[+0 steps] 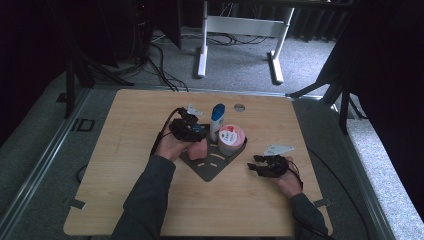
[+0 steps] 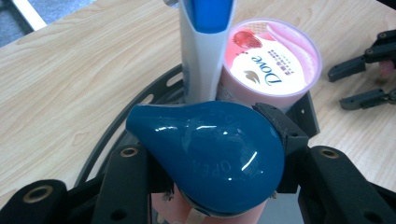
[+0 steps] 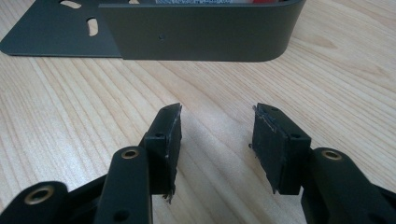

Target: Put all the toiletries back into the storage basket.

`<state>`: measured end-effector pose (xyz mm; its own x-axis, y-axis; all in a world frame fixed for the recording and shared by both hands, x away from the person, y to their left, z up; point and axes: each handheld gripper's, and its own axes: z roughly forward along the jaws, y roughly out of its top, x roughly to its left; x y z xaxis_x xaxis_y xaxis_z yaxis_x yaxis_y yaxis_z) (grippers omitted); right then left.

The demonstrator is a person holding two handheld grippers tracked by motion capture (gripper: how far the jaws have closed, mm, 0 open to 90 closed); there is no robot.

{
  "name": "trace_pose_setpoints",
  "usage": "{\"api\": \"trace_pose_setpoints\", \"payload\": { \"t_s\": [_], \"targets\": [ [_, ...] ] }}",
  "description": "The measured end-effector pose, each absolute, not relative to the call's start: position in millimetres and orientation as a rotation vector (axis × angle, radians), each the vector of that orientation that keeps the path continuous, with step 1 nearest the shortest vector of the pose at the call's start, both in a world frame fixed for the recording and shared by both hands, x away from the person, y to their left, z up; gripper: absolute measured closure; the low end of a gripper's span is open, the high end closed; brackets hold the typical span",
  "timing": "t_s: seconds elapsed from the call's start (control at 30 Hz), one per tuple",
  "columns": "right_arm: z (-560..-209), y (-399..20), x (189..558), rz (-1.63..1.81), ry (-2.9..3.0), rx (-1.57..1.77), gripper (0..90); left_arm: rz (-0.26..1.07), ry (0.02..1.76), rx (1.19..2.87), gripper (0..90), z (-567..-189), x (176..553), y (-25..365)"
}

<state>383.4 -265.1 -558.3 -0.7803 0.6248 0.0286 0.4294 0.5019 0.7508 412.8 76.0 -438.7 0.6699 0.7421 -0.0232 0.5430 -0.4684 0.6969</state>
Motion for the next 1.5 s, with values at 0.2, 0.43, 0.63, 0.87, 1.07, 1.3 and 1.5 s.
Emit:
{"api": "trace_pose_setpoints", "payload": {
  "t_s": [0.2,0.43,0.63,0.87,1.07,1.3,1.5],
  "targets": [
    [-558.3,-264.9,383.7,1.147,2.499,0.895,52.1,0.383,1.017,2.172,53.2,-440.4,417.0,77.8],
    [-558.3,-264.9,383.8,1.149,2.499,0.893,52.1,0.394,1.051,2.159,53.1,-440.9,421.7,77.9],
    [-558.3,-264.9,383.9,1.150,2.501,0.896,52.1,0.414,1.058,2.146,53.2,-439.3,424.3,76.2],
    [-558.3,-264.8,383.8,1.149,2.500,0.894,52.0,0.437,1.082,2.132,53.2,-437.3,428.2,74.1],
    [-558.3,-264.6,383.6,1.148,2.501,0.897,52.0,0.444,1.116,2.106,53.2,-437.2,433.2,72.3],
    [-558.3,-264.6,383.8,1.148,2.500,0.894,52.0,0.453,1.168,2.072,53.2,-441.4,440.0,72.7],
    [-558.3,-264.5,383.6,1.148,2.501,0.896,52.0,0.460,1.211,2.042,53.1,-445.3,444.7,72.6]
  ]
}}
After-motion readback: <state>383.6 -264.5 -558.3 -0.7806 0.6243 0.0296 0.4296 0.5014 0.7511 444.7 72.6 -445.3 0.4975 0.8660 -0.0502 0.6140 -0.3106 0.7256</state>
